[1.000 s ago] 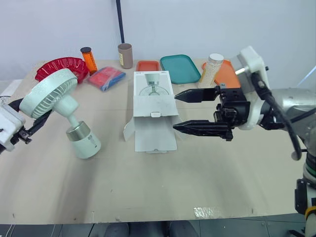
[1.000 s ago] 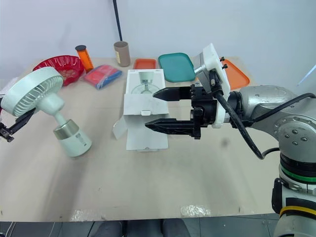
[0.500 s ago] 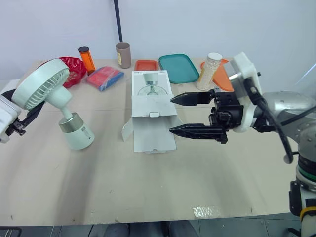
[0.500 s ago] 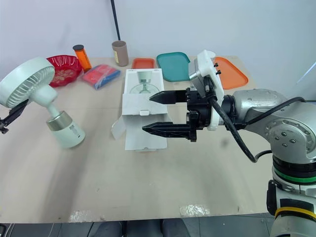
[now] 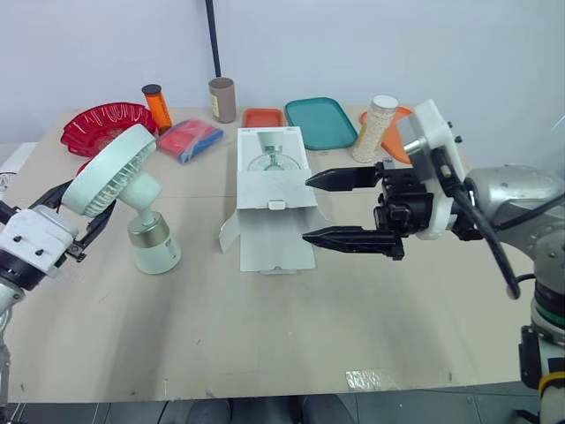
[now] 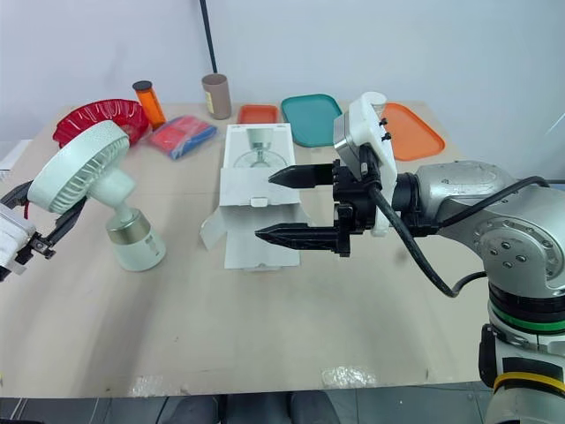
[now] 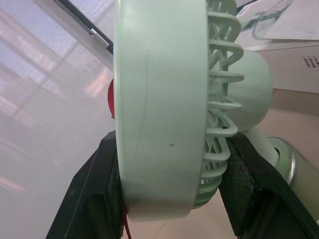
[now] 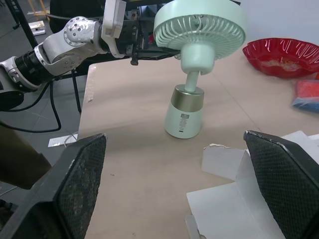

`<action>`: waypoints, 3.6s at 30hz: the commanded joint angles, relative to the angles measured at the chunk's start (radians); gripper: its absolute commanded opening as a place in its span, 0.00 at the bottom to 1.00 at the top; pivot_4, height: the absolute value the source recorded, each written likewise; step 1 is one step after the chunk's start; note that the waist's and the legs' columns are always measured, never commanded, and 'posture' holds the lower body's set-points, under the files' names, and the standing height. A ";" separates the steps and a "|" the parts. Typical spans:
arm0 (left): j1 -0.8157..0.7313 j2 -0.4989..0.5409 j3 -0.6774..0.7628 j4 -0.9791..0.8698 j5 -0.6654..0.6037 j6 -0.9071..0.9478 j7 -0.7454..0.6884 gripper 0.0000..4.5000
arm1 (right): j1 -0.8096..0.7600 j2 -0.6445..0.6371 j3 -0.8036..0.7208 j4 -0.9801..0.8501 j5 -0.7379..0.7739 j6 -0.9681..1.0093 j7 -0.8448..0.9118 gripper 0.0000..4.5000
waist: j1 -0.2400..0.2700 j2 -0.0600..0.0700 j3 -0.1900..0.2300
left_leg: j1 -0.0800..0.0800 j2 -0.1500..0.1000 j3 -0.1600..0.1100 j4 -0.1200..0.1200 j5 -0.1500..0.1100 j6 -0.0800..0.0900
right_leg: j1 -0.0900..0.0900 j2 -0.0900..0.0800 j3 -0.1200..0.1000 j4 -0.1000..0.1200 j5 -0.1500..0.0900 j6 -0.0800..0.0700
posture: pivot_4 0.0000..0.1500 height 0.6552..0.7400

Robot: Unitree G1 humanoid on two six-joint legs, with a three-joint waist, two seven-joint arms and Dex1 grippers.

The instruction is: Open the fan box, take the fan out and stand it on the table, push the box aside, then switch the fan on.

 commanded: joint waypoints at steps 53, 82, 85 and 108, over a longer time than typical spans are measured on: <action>0.053 -0.218 -0.131 -0.028 -0.273 0.454 0.197 0.48 | -0.035 -0.013 -0.019 0.006 -0.012 0.016 0.058 1.00 | 0.010 0.026 -0.019 | 0.015 -0.002 0.000 -0.001 -0.001 0.002 | 0.015 0.002 0.003 -0.003 -0.002 0.002 | 1.00 1.00; 0.095 -0.200 -0.055 -0.120 -0.350 0.510 0.213 0.97 | -0.020 -0.020 -0.029 -0.015 0.001 0.014 0.060 1.00 | 0.013 0.012 -0.011 | 0.012 -0.001 0.002 -0.005 -0.002 0.000 | 0.011 0.002 0.005 -0.005 -0.003 0.002 | 1.00 1.00; 0.138 -0.200 -0.036 -0.165 -0.382 0.541 0.210 0.97 | -0.018 -0.017 -0.028 -0.016 0.001 0.012 0.060 1.00 | 0.012 0.005 -0.007 | 0.011 0.000 0.002 -0.005 -0.002 0.000 | 0.010 0.003 0.005 -0.005 -0.003 0.002 | 1.00 1.00; 0.450 0.053 0.227 -0.317 -0.626 0.678 -0.137 0.97 | -0.007 0.070 -0.017 0.062 -0.073 0.000 -0.053 1.00 | 0.002 -0.003 0.002 | 0.010 0.000 0.003 -0.007 -0.003 -0.002 | 0.007 0.002 0.006 -0.005 -0.004 0.000 | 1.00 1.00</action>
